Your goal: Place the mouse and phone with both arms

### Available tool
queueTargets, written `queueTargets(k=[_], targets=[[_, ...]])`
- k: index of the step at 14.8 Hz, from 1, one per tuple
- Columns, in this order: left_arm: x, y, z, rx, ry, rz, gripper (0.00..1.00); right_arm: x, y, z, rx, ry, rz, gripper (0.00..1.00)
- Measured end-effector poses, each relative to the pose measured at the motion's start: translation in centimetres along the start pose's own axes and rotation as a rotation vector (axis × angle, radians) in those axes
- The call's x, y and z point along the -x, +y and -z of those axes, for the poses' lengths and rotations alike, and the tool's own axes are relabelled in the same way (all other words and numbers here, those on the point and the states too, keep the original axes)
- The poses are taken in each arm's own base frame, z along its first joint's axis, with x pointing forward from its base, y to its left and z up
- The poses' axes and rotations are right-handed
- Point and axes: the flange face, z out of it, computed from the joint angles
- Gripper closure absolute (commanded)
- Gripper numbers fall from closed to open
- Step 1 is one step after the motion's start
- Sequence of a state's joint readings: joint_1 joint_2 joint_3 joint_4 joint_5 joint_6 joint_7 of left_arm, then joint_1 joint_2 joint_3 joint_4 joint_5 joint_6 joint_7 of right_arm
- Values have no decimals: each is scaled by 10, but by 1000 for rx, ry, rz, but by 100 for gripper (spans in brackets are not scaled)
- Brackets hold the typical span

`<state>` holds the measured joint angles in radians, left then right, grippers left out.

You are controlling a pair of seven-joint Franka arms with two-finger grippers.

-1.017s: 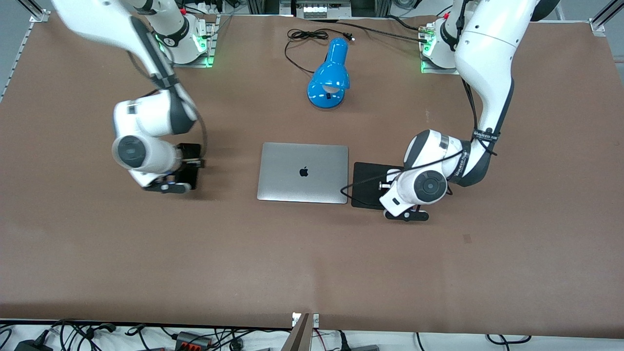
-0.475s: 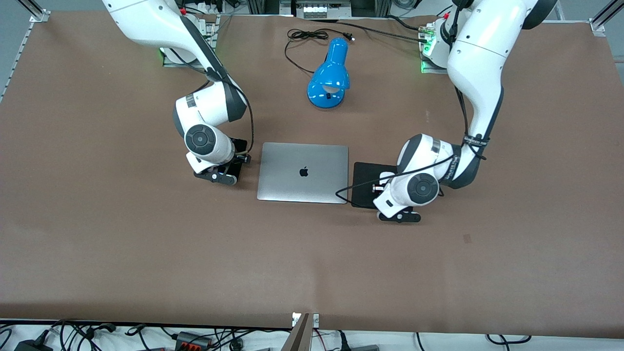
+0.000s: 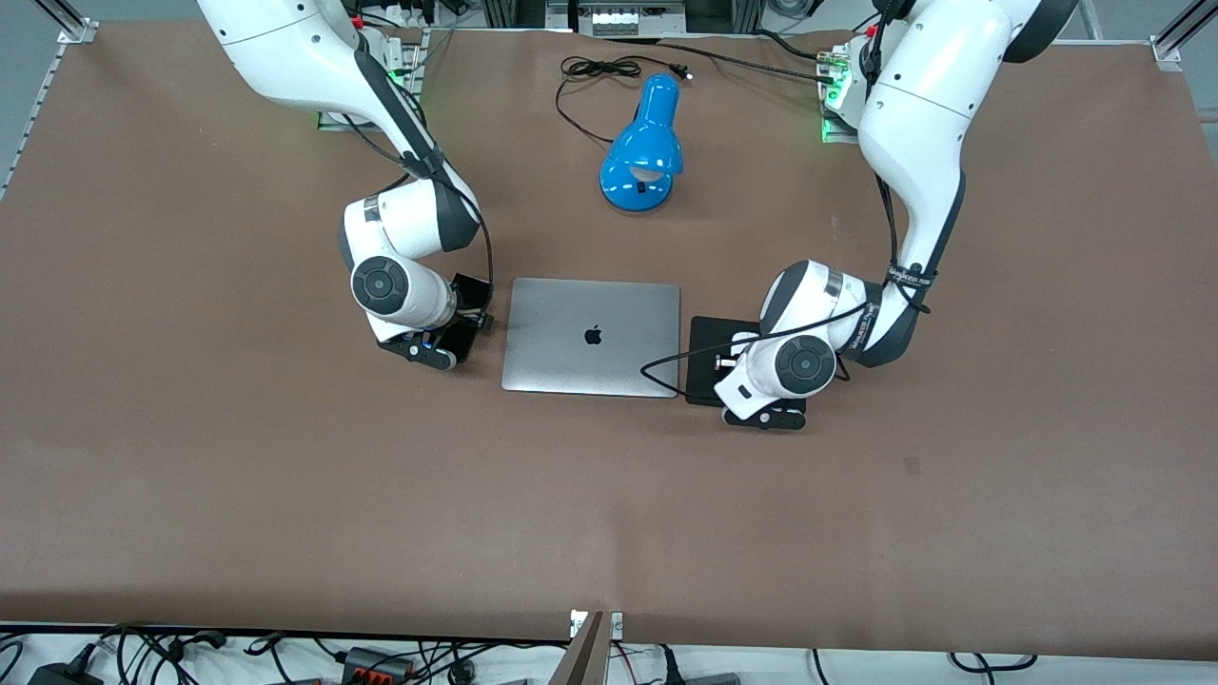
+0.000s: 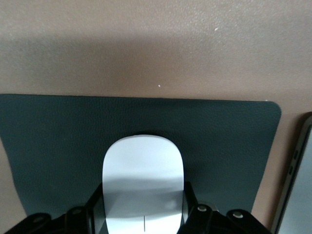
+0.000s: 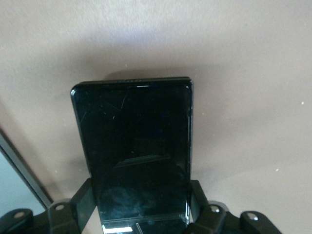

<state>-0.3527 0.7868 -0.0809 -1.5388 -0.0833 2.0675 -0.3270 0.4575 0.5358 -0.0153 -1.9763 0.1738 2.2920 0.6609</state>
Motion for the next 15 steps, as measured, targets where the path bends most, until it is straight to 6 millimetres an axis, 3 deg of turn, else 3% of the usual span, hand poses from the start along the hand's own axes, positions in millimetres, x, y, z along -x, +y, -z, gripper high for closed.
queueTargets(k=[4,7,9,11,13,14,15], targets=[[-3,-1,9,4,10,3,0,-2,-3,5,-8,9,9,64],[-2,-13,46,-9,-24,20,0,-4,-4,5,-9,11,32,64],[0,-44,101,-2,-31,60,0,-5,-4,4,-8,10,64,64],[10,-98,169,22,-16,129,0,-8,-6,4,-10,13,105,64],[33,-159,240,48,18,206,0,-11,-8,2,-11,15,122,63],[49,-186,272,60,37,242,0,-12,-9,1,-11,15,125,58],[65,-210,297,69,47,274,0,-13,-10,1,-11,15,127,37]])
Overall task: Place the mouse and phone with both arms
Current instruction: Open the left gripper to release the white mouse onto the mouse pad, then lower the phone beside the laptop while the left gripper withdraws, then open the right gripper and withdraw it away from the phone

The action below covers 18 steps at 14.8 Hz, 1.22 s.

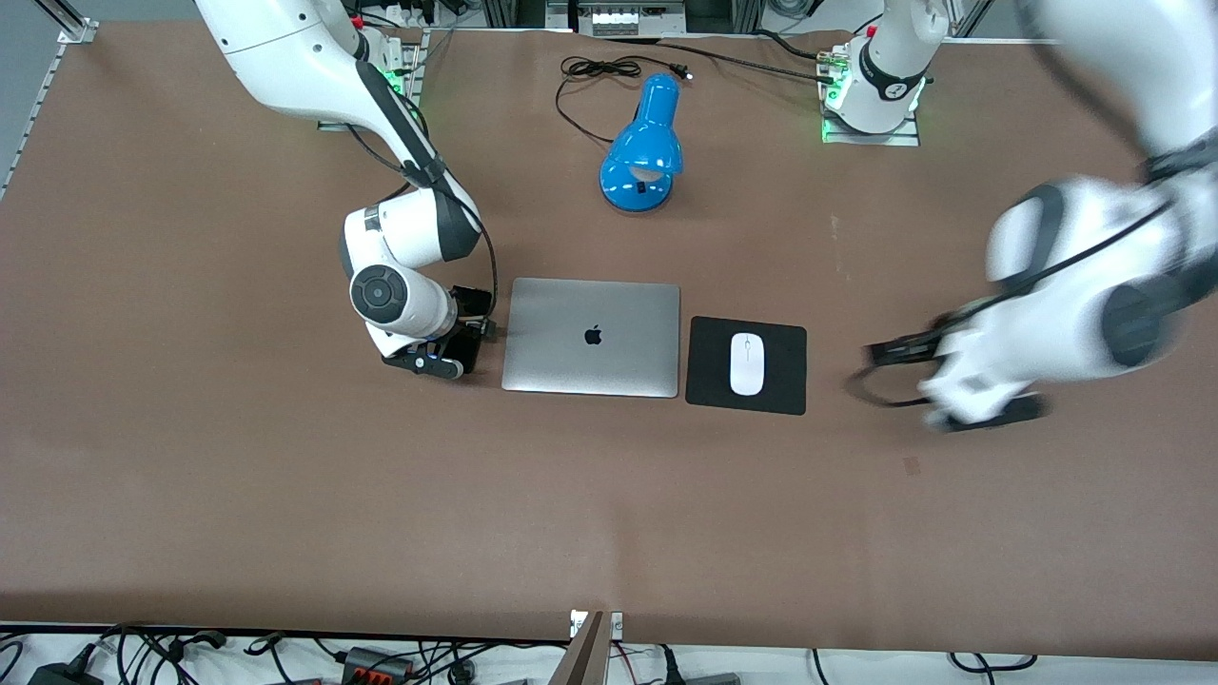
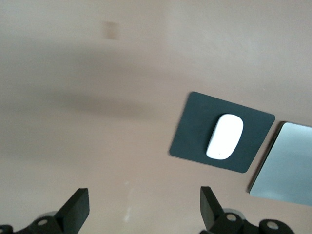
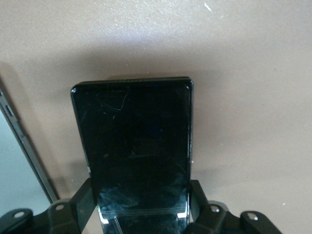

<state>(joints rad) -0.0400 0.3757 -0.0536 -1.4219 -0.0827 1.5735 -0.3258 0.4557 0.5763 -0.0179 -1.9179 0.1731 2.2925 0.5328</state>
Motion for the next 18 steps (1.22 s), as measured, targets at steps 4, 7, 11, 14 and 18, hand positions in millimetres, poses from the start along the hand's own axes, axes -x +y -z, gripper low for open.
queueTargets(k=[4,7,11,14,18], targets=[[28,-76,69,10,-29,44,0,-2,-2,-1,-1,2,3,0],[42,-73,84,-28,-58,28,0,-5,-5,12,-10,14,6,0],[51,-52,80,-56,-72,-13,0,-16,-5,91,39,21,41,0],[63,-50,70,-61,14,-22,0,-29,10,169,51,23,72,0],[92,-83,73,-47,131,-12,0,-49,48,259,27,61,134,0]])
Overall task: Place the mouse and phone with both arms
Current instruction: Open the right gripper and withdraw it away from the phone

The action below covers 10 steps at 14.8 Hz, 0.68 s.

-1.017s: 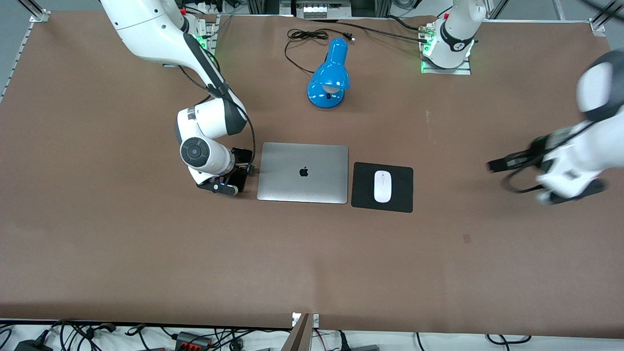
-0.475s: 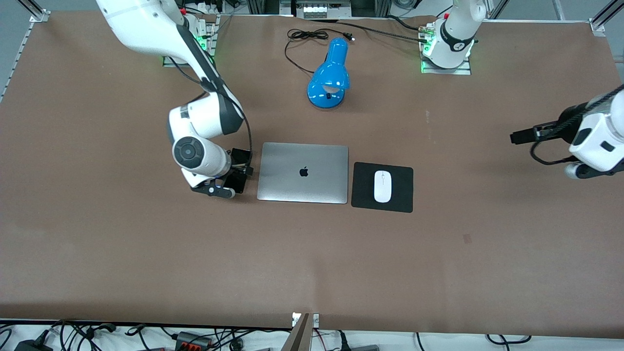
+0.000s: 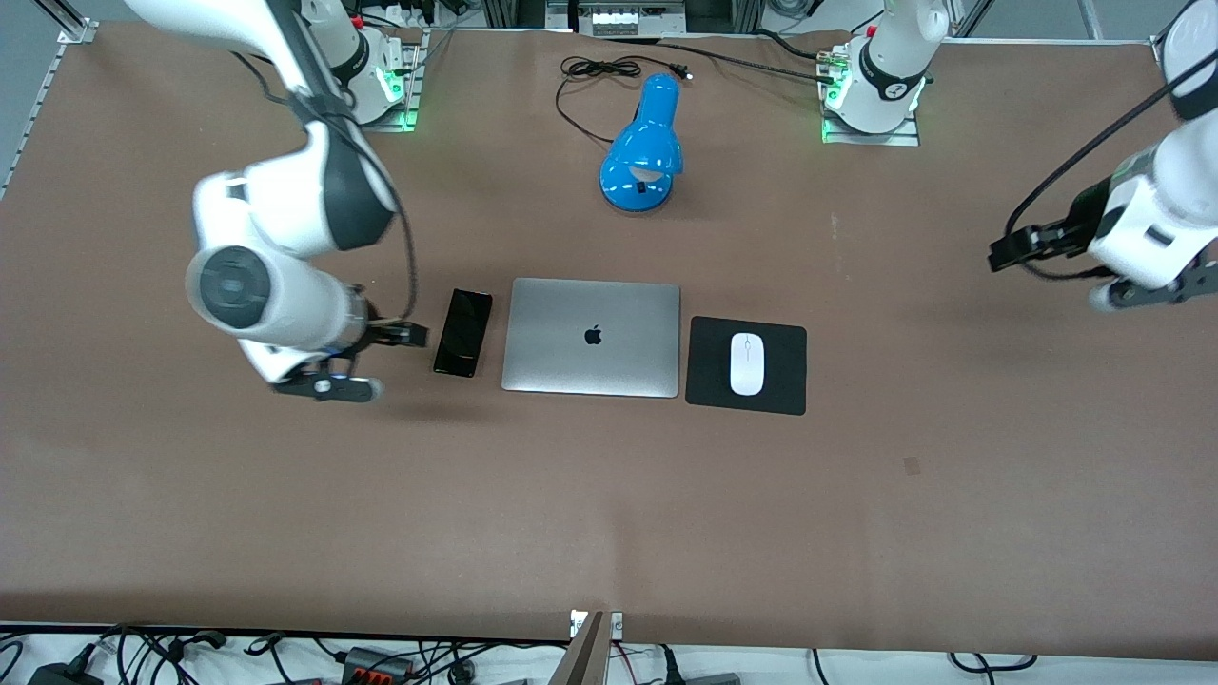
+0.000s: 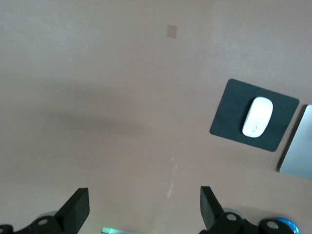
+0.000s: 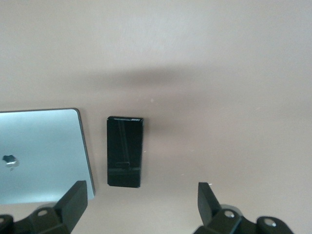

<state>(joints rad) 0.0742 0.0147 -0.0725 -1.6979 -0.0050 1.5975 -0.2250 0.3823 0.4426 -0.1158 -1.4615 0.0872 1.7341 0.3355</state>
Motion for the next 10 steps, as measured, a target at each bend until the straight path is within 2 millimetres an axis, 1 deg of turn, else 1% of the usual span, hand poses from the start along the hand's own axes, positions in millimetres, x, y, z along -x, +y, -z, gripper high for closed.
queueTargets(k=[2,3,5,7,9,10], targets=[[-1,-23,16,12,43,31,0,-2,28,38,-8,14,17,0],[0,-30,23,14,48,37,0,-2,41,53,-13,21,20,0],[11,-31,30,7,14,33,0,-1,62,78,-24,45,20,0],[18,-26,38,5,11,11,0,0,73,96,-33,75,22,0],[20,-24,40,3,5,-82,0,-1,83,114,-41,108,13,0],[20,-27,40,2,-3,-135,0,-2,92,122,-43,120,18,0]])
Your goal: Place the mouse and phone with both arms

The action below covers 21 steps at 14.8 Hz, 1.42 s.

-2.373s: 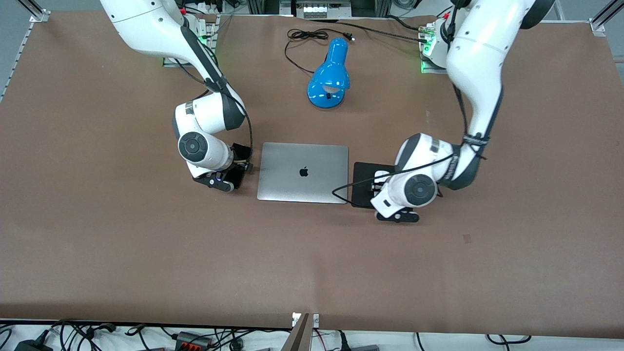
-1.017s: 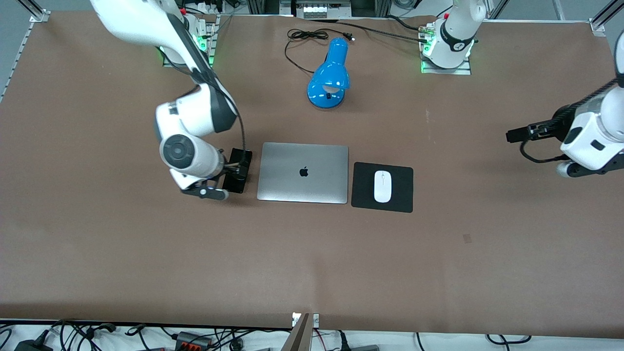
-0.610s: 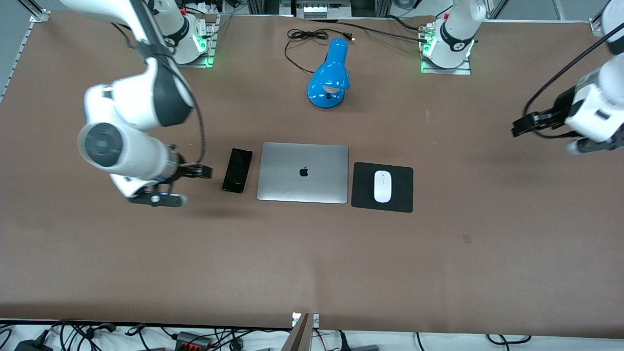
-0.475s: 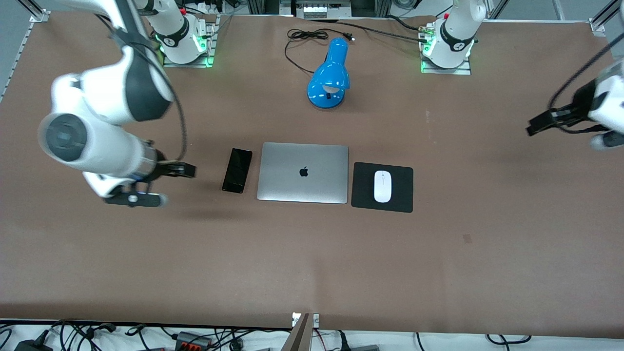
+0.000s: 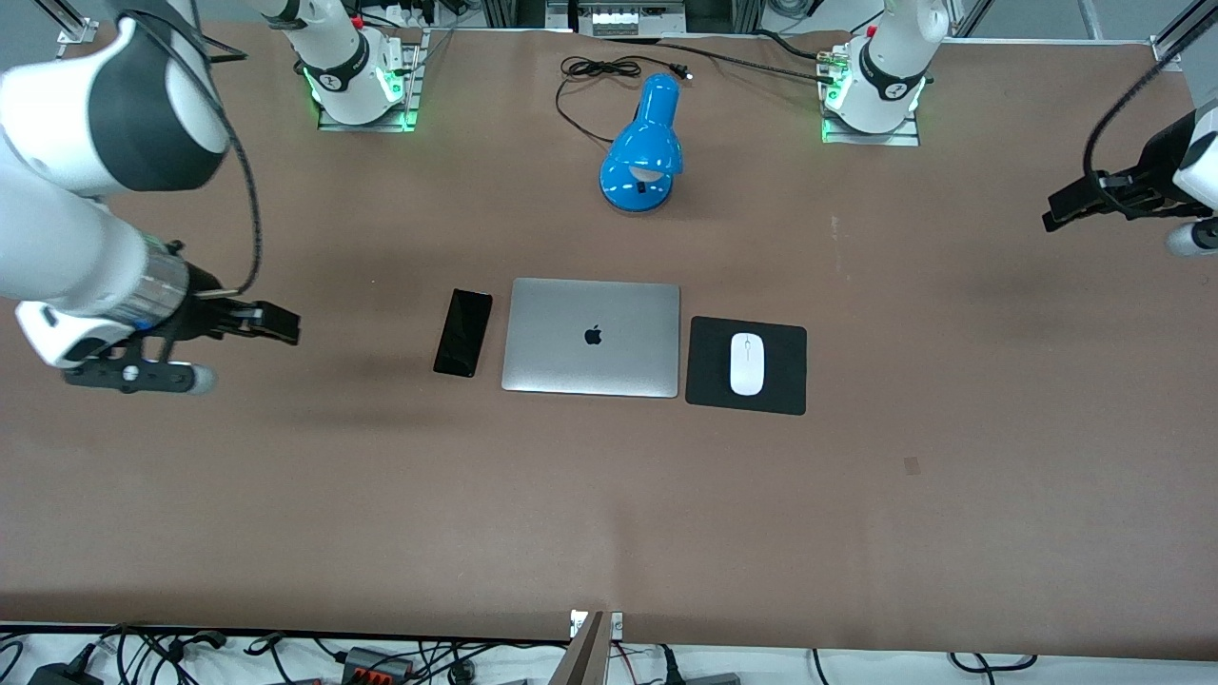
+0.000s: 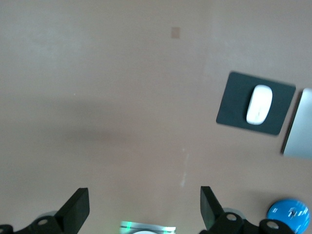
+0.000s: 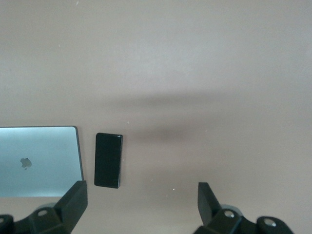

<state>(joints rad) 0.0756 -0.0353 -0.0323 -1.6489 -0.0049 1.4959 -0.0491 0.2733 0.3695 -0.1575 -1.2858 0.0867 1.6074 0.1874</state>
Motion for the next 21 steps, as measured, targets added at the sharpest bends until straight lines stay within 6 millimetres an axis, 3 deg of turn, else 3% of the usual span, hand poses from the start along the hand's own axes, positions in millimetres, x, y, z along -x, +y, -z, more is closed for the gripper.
queueTargets(k=[4,6,8,15,21], targets=[[0,-7,0,2,-5,-61,0,-2,57,43,-16,66,23,0],[1,0,0,0,-4,-76,0,1,84,56,-26,84,7,0],[1,8,0,-2,-4,-92,0,3,99,64,-35,95,-7,0],[1,10,3,-3,2,-95,0,18,111,75,9,89,35,0],[1,12,3,-3,3,-99,0,51,119,59,37,69,35,0]])
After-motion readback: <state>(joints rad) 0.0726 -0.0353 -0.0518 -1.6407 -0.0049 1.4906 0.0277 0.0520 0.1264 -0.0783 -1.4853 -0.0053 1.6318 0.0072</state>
